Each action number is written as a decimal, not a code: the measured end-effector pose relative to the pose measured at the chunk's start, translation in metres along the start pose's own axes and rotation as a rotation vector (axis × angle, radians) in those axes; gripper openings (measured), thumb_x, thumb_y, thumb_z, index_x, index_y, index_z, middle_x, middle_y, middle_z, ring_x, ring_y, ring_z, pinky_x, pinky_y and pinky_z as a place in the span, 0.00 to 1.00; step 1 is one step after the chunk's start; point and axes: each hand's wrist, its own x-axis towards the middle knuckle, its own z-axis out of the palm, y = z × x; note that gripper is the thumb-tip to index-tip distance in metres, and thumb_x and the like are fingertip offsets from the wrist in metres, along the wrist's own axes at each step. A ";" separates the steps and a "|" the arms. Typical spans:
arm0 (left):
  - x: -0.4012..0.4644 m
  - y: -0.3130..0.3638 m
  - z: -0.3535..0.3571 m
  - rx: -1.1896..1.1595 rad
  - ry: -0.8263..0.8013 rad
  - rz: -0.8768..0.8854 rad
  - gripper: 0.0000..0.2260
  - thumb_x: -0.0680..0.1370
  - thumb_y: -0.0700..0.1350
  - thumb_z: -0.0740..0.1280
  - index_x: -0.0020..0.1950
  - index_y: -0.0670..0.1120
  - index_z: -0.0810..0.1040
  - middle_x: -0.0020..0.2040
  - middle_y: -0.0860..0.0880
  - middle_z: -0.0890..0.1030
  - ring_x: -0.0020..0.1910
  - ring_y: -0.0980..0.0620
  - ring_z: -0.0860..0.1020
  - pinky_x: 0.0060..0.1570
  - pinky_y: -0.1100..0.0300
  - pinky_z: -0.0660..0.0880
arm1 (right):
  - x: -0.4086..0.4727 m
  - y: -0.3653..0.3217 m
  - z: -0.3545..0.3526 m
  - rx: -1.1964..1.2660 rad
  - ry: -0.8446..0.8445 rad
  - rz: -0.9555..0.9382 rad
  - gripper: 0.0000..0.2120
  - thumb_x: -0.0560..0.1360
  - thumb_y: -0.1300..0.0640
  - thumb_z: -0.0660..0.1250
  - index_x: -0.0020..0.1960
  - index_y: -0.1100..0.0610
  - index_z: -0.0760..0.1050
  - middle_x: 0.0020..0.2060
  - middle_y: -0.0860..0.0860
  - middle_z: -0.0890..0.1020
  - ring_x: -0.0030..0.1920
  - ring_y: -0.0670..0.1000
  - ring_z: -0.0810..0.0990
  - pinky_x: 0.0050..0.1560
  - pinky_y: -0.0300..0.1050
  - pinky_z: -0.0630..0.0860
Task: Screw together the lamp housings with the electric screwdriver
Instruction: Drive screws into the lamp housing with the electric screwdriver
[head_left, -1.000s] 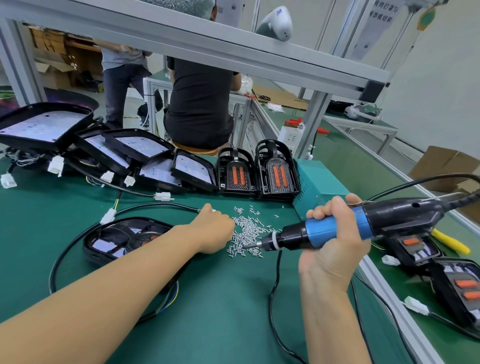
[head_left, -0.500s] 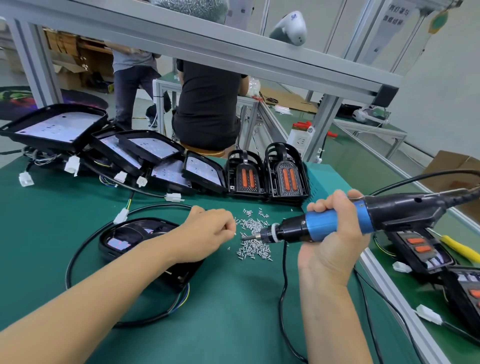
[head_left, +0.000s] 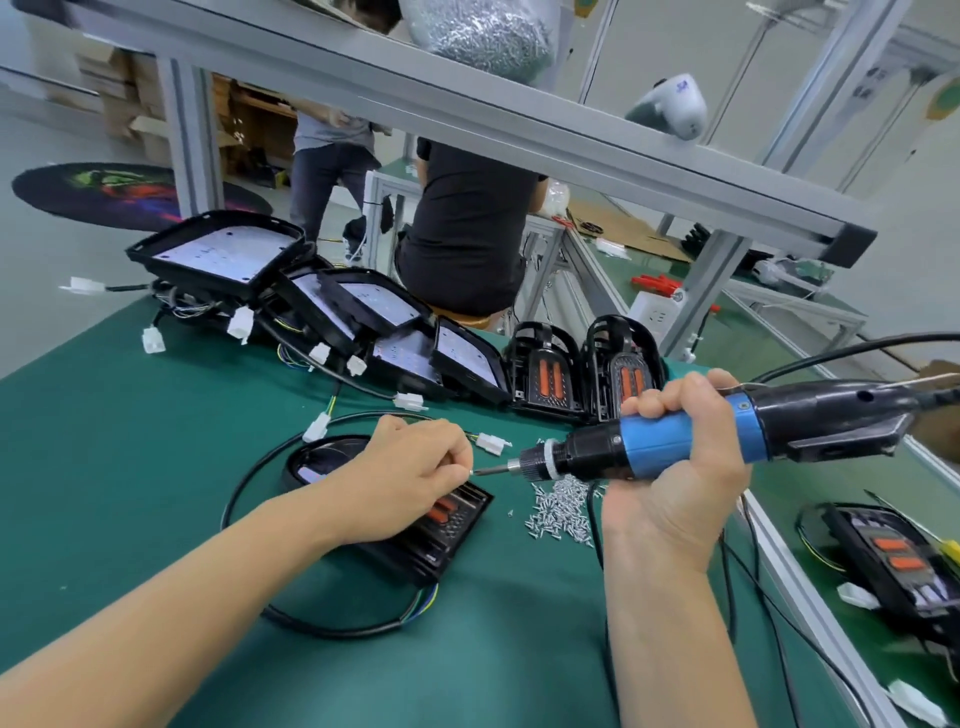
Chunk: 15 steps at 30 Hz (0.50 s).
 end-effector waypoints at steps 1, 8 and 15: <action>-0.003 -0.002 -0.002 -0.018 0.015 -0.012 0.10 0.81 0.43 0.59 0.40 0.53 0.68 0.36 0.55 0.70 0.41 0.72 0.62 0.50 0.78 0.55 | -0.002 0.002 0.003 0.004 -0.014 0.009 0.11 0.66 0.65 0.66 0.46 0.55 0.71 0.27 0.48 0.71 0.26 0.46 0.71 0.34 0.39 0.74; -0.027 -0.023 -0.021 -0.056 0.084 -0.098 0.09 0.81 0.43 0.58 0.40 0.51 0.68 0.36 0.55 0.70 0.42 0.61 0.64 0.54 0.63 0.58 | -0.015 0.023 0.030 0.030 -0.090 0.086 0.11 0.65 0.64 0.66 0.45 0.54 0.70 0.27 0.47 0.71 0.27 0.46 0.71 0.34 0.39 0.73; -0.049 -0.053 -0.050 0.204 0.235 -0.164 0.08 0.80 0.41 0.57 0.42 0.49 0.69 0.38 0.56 0.70 0.40 0.60 0.67 0.56 0.62 0.59 | -0.029 0.058 0.053 0.012 -0.162 0.143 0.10 0.67 0.65 0.65 0.46 0.55 0.69 0.25 0.47 0.73 0.25 0.46 0.72 0.34 0.39 0.74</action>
